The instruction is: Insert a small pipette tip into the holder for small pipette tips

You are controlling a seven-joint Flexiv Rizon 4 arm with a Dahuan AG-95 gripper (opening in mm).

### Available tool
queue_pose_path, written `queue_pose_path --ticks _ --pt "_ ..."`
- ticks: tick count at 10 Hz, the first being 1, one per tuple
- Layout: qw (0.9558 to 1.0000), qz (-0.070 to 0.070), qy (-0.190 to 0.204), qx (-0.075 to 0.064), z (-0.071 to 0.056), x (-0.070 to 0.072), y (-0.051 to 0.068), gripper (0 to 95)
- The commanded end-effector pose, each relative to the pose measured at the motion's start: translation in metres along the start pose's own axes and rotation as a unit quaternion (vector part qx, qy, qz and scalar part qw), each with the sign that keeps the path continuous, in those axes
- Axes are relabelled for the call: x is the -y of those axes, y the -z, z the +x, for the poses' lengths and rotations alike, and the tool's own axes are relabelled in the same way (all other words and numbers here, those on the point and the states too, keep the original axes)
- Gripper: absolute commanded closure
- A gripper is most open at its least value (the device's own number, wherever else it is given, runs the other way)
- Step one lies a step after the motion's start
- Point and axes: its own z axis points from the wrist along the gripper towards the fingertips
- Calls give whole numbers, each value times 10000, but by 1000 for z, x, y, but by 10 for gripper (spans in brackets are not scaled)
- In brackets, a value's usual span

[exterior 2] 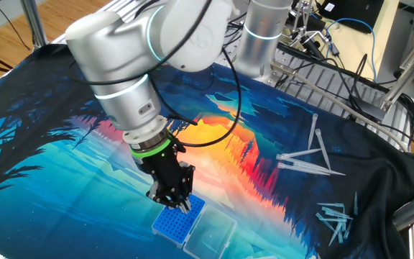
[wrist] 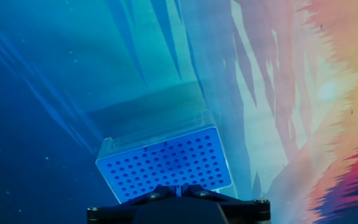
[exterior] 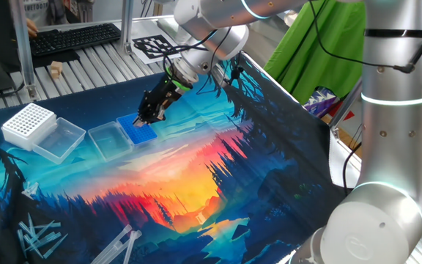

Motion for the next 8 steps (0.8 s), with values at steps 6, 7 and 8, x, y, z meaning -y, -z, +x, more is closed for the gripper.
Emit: queue_pose_path --ticks 6,7,8 --pt "9997 84 94 -210 -1 -1 -3 950" --pt "9996 92 121 -231 -2 -2 -4 950" --pt "9995 103 141 -254 -2 -2 -4 950"
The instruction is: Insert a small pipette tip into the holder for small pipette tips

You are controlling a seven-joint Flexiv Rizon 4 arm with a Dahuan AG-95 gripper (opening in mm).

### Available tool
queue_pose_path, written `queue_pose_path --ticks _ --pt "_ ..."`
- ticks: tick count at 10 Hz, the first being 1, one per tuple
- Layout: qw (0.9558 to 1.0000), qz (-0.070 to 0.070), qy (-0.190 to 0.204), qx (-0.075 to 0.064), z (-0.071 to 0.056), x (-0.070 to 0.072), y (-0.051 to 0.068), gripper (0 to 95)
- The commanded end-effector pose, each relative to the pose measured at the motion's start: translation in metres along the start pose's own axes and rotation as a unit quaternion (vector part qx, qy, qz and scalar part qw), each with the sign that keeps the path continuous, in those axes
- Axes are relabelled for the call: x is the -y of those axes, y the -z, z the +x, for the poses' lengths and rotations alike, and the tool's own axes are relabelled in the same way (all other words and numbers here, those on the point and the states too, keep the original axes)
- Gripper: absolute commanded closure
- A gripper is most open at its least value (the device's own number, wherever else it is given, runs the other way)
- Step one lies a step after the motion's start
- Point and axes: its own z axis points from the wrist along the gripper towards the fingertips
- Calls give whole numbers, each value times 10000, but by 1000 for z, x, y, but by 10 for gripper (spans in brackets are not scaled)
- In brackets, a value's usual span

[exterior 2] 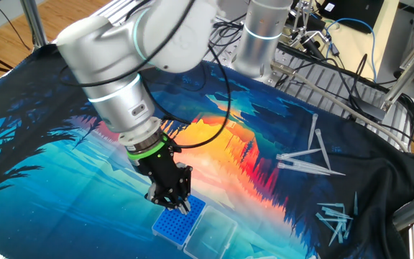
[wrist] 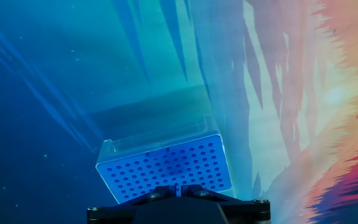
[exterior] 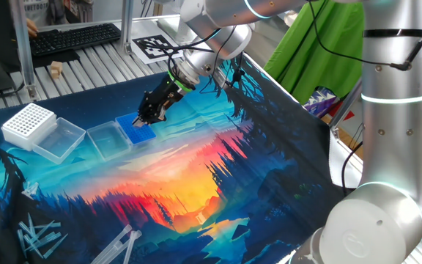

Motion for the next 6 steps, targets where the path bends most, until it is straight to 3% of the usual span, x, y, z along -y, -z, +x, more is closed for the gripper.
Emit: queue_pose_path --ticks 1,6 --pt "10000 18 29 -46 -1 0 0 950" --pt "9999 32 140 -26 -1 0 0 950"
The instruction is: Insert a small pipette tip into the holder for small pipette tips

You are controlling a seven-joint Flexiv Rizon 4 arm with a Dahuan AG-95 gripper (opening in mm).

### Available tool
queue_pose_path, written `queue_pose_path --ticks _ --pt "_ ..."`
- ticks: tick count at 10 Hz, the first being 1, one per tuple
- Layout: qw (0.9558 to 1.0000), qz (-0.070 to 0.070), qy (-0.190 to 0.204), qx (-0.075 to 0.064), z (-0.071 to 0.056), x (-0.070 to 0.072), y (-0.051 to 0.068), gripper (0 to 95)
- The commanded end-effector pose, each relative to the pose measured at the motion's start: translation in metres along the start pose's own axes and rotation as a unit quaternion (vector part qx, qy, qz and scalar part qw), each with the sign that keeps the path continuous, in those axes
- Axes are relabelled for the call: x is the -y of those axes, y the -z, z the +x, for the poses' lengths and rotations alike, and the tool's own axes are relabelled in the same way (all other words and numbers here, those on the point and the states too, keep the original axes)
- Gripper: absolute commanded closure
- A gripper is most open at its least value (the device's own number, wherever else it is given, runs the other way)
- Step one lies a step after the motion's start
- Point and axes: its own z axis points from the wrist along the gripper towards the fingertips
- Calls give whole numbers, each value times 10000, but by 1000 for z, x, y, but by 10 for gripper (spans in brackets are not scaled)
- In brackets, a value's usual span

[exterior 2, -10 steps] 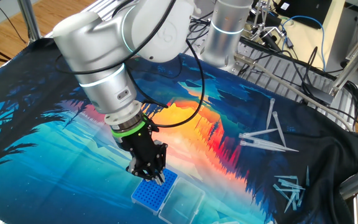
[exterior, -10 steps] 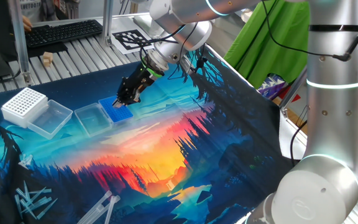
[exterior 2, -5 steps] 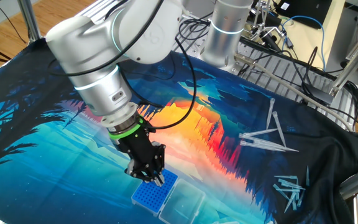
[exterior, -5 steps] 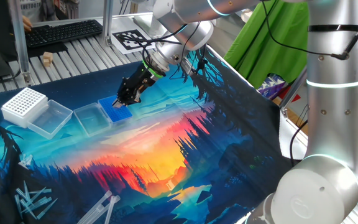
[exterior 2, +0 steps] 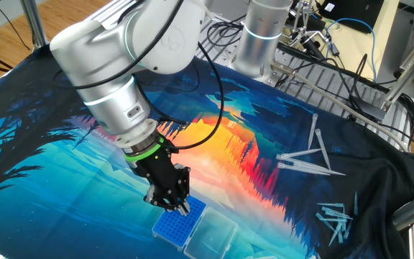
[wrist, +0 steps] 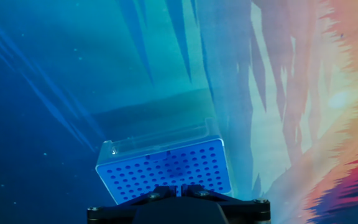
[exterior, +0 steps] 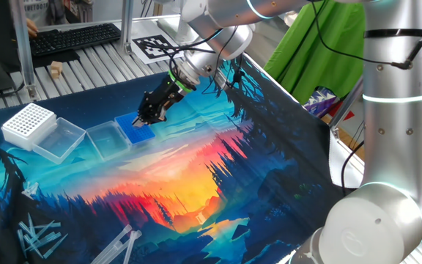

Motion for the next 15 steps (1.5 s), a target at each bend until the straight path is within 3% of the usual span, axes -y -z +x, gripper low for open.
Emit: queue_pose_path --ticks 1,15 --pt "10000 3 55 10 0 1 1 950" --pt "9990 -42 423 164 -2 0 -2 950"
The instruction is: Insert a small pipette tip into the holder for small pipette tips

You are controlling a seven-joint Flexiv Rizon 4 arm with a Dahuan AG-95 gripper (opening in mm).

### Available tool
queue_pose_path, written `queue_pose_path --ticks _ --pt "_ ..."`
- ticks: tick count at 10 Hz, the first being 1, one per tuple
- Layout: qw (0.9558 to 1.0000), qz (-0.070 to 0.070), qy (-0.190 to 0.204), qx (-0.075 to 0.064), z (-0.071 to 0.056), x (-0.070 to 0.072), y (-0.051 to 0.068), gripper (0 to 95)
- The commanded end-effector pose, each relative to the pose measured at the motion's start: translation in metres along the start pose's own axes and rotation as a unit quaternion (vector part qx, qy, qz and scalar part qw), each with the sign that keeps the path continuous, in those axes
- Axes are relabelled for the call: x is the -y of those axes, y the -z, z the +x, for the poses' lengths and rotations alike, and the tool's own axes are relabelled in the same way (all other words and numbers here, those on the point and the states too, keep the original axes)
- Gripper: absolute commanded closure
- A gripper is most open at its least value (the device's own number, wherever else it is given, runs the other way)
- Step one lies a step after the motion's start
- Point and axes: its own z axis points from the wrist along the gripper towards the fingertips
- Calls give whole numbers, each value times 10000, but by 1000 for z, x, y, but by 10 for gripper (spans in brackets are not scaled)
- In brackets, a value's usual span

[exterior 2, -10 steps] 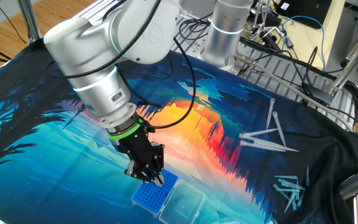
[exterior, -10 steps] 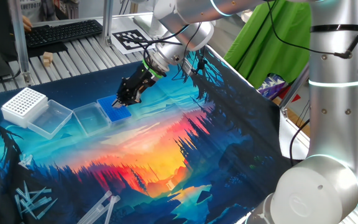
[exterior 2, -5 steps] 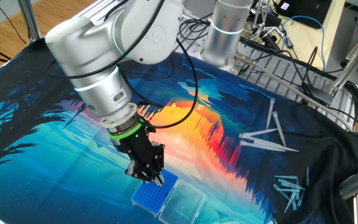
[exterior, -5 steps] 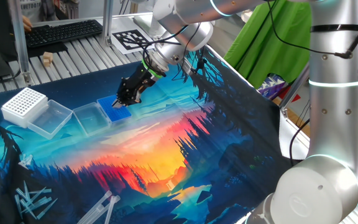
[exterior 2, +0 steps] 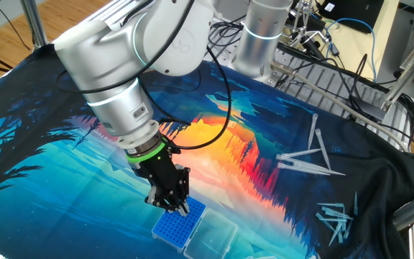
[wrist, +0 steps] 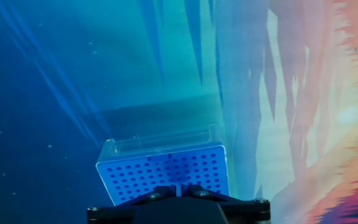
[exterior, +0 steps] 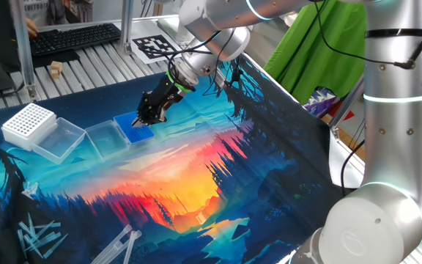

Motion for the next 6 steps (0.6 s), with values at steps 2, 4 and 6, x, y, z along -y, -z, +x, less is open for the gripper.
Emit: queue_pose_path --ticks 2,4,6 --pt "10000 -8 42 25 0 0 -1 950" --pt "9999 -15 92 51 0 0 -1 950" --pt "9999 -19 137 73 0 0 -1 950"
